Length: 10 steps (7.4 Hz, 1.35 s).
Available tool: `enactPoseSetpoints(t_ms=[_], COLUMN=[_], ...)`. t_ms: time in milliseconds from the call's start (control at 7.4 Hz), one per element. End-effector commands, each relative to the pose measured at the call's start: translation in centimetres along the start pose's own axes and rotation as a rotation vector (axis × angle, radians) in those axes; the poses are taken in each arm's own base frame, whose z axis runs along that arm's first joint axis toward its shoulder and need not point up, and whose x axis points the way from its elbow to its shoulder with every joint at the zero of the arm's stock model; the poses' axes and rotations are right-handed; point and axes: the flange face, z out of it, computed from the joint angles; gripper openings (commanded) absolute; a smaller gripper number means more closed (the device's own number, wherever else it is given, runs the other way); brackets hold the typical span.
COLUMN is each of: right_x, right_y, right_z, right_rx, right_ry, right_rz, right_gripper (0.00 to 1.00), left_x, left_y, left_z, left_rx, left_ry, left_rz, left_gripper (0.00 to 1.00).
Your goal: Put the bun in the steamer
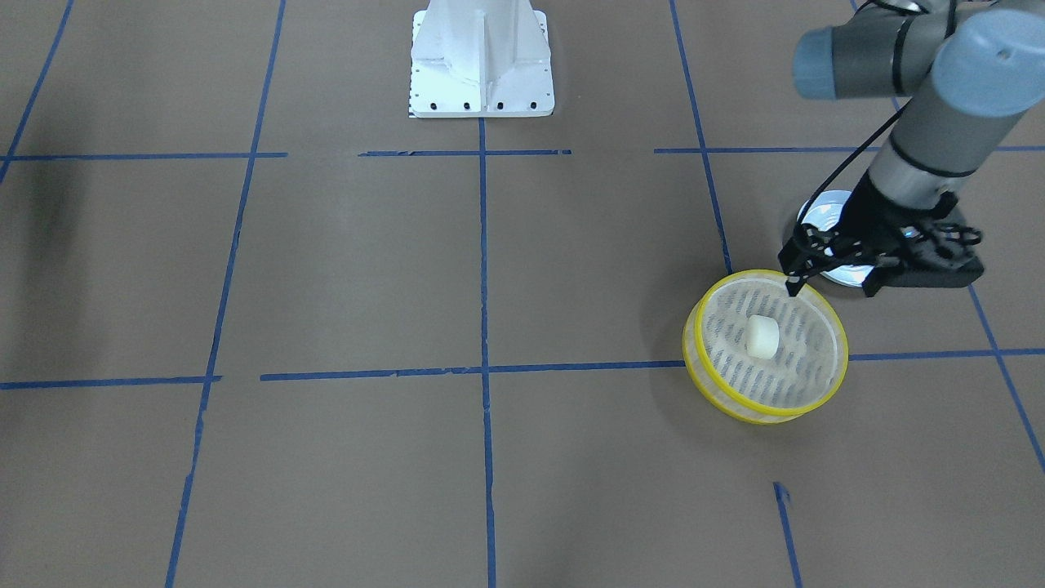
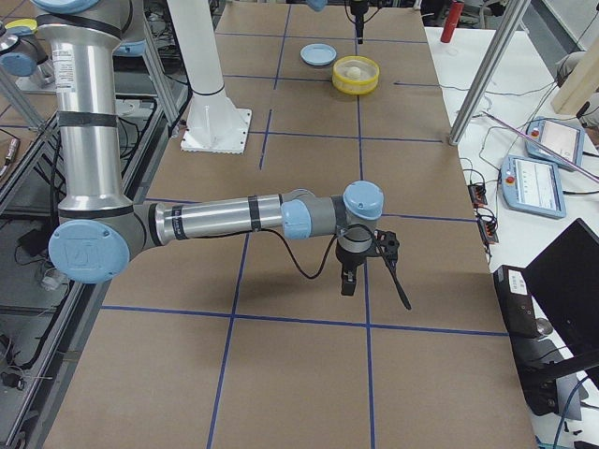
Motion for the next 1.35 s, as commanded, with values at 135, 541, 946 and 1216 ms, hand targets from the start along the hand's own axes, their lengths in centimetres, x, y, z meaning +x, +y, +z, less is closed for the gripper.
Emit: enactPoseSetpoints(t_ms=[135, 541, 946, 1216], right_x=[0.0, 0.0, 0.0, 0.0], right_y=[0.0, 0.0, 0.0, 0.0], right_z=[0.0, 0.0, 0.0, 0.0], right_rx=[0.0, 0.0, 0.0, 0.0], right_ry=[0.0, 0.0, 0.0, 0.0], right_rz=[0.0, 0.0, 0.0, 0.0], right_gripper=[1.0, 1.0, 1.0, 1.0], left_x=[-16.8, -32.9, -39.1, -39.9], left_y=[0.2, 5.5, 13.3, 14.2], left_z=[-7.0, -0.5, 0.4, 0.7], left_rx=[0.04, -0.14, -0.189, -0.192], left_ry=[-0.03, -0.064, -0.074, -0.074], left_rz=[0.072, 0.112, 0.025, 0.023], left_gripper=[1.0, 1.0, 1.0, 1.0])
